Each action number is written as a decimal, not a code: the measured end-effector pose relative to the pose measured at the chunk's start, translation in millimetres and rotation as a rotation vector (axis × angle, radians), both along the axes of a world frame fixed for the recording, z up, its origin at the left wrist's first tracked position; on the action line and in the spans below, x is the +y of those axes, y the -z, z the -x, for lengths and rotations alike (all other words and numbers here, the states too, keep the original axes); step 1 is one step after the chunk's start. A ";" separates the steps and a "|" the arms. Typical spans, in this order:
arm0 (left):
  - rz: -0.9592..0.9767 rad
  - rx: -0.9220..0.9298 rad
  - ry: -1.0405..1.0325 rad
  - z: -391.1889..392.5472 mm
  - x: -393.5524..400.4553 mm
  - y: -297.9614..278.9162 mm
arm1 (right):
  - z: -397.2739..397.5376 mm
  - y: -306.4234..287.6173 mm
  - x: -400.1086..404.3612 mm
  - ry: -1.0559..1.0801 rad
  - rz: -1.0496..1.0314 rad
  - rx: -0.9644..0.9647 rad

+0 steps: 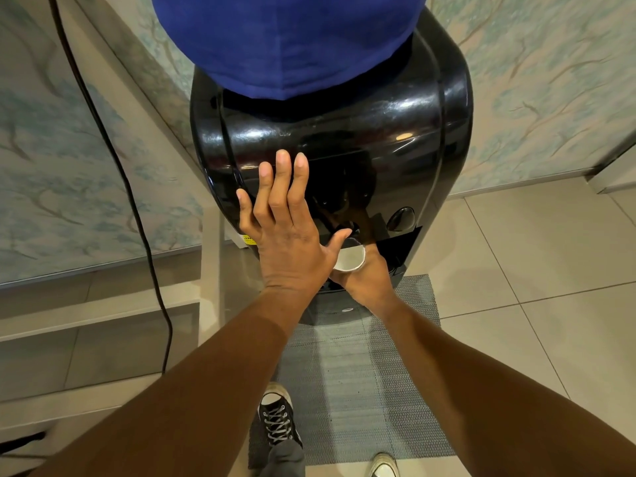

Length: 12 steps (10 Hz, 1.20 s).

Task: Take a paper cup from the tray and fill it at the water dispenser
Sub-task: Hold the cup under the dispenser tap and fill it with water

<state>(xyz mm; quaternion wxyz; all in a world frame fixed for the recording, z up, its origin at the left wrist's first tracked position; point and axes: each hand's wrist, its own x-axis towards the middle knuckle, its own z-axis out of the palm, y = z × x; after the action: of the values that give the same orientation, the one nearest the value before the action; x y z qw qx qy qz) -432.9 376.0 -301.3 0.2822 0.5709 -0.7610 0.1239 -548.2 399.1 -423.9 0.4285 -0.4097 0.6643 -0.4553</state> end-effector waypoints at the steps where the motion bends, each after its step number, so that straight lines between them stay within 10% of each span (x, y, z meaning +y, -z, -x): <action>1: 0.003 0.002 0.003 -1.0 -0.3 1.0 | -0.7 1.7 0.2 0.018 0.008 0.000; 12: 0.045 -0.015 0.000 -3.4 -3.4 3.0 | -0.6 -5.5 -1.4 -0.003 -0.008 -0.002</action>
<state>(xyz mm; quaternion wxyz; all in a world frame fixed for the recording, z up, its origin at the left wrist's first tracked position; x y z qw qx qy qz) -429.4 372.6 -304.3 0.2894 0.5632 -0.7602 0.1454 -547.6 397.6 -418.4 0.4315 -0.4084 0.6651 -0.4524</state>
